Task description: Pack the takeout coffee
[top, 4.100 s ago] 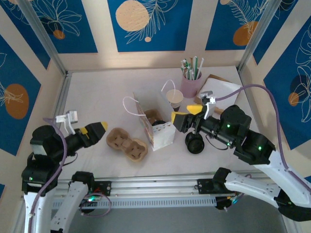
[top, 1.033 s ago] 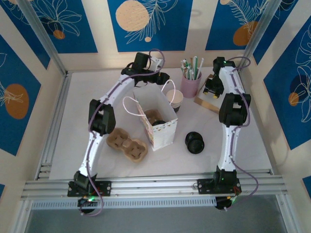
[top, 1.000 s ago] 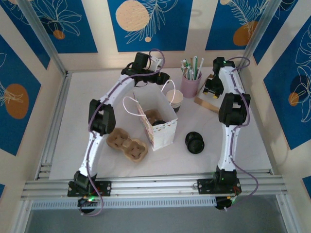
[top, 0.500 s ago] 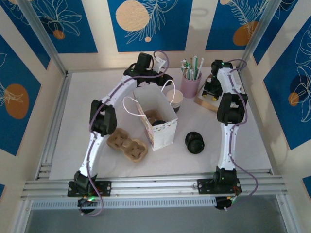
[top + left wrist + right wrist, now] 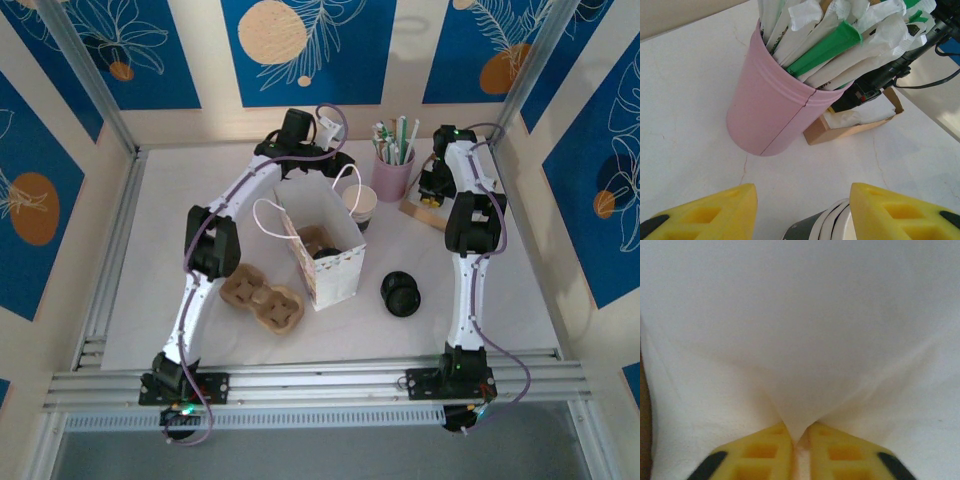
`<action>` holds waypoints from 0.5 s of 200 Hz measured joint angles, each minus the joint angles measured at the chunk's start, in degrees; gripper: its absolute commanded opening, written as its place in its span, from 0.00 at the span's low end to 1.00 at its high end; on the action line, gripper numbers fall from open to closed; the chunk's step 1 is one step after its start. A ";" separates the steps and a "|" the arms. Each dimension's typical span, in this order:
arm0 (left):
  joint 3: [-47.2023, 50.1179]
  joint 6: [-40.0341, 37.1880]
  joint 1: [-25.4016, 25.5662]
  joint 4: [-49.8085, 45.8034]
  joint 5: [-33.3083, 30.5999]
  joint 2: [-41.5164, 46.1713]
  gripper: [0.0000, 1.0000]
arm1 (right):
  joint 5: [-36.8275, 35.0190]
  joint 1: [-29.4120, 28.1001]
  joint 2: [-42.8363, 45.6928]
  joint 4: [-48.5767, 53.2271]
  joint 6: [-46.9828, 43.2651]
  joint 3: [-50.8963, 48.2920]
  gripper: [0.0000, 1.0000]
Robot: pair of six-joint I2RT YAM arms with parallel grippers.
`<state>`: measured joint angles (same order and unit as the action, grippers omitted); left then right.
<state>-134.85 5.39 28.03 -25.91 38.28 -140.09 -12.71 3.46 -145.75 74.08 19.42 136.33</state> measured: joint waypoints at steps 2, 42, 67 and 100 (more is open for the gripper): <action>-0.02 0.00 0.00 0.00 0.00 0.00 0.51 | 0.02 -0.02 -0.02 0.04 0.28 0.09 0.06; 0.00 -0.02 0.00 -0.02 0.00 0.00 0.50 | 0.07 -0.02 0.00 0.09 0.13 0.52 0.00; 0.00 -0.28 0.00 -0.04 -0.42 0.02 0.50 | 0.04 -0.02 0.00 0.04 0.13 0.52 0.00; 0.72 -1.01 0.00 -0.04 -0.85 0.83 0.50 | 0.24 -0.02 0.52 -0.59 0.13 0.44 0.00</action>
<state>-134.13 4.38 28.03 -25.96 37.43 -139.26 -12.47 3.44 -145.23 73.49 19.55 136.77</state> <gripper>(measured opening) 0.500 0.057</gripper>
